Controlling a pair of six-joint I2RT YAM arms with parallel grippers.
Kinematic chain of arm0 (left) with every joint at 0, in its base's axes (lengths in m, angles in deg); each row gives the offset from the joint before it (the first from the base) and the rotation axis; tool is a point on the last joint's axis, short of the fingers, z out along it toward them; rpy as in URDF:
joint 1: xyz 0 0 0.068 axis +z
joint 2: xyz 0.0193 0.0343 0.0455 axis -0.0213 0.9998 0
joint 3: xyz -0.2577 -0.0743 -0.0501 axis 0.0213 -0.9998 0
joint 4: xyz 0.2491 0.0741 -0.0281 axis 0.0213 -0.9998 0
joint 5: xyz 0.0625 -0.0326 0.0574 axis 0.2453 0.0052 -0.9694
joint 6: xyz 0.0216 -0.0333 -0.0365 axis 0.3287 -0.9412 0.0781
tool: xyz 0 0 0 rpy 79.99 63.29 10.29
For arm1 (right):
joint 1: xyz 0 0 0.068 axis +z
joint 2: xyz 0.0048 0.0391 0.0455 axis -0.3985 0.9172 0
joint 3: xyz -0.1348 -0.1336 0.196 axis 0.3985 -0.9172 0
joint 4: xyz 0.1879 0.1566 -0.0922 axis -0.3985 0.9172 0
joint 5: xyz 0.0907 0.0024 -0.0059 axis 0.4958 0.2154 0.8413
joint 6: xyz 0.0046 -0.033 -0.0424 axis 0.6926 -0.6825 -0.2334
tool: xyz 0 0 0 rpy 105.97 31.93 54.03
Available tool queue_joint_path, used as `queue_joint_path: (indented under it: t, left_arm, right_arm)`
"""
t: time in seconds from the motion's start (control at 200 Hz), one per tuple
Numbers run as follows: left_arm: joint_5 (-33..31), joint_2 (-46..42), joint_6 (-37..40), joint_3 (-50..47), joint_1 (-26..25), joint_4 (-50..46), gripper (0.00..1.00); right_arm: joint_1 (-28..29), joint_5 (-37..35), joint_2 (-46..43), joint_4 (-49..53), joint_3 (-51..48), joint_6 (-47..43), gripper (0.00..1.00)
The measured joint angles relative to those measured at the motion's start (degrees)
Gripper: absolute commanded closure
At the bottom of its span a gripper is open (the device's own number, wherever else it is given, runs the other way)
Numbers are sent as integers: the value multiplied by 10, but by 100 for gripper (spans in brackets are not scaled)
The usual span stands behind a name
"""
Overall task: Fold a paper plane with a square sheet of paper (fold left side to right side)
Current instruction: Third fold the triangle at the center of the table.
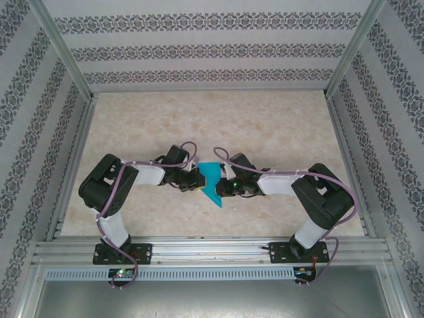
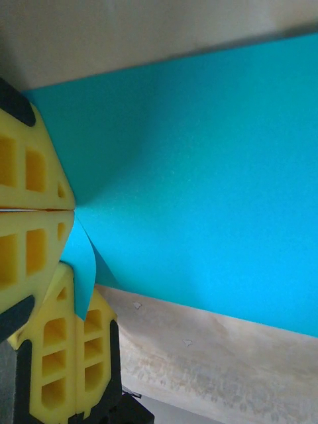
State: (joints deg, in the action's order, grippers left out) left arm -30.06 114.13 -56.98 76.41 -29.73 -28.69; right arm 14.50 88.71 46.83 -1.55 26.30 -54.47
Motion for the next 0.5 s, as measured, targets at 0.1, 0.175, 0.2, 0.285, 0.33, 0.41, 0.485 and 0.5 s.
queue_joint_path:
  t: [0.1,0.175,0.2,0.285,0.33,0.41,0.485,0.5]
  left_arm:
    - [0,0,0,0,0,0,91]
    - [0,1,2,0,0,0,92]
    - [0,1,2,0,0,0,92]
    - [0,1,3,0,0,-1,92]
    - [0,1,4,0,0,-1,92]
    - [-1,1,4,0,0,-1,92]
    - [-1,1,4,0,0,-1,92]
    - [-1,1,4,0,0,-1,92]
  right_arm:
    - [0,-1,-2,2,0,0,90]
    - [-1,-2,-5,9,0,2,87]
    - [-3,-2,-7,12,0,4,86]
    - [-9,-3,-18,23,1,7,80]
    - [-14,-3,-24,30,3,9,76]
    - [-21,-2,-37,39,12,14,71]
    - [-26,-2,-52,49,21,17,69]
    - [-26,-3,-57,52,23,17,68]
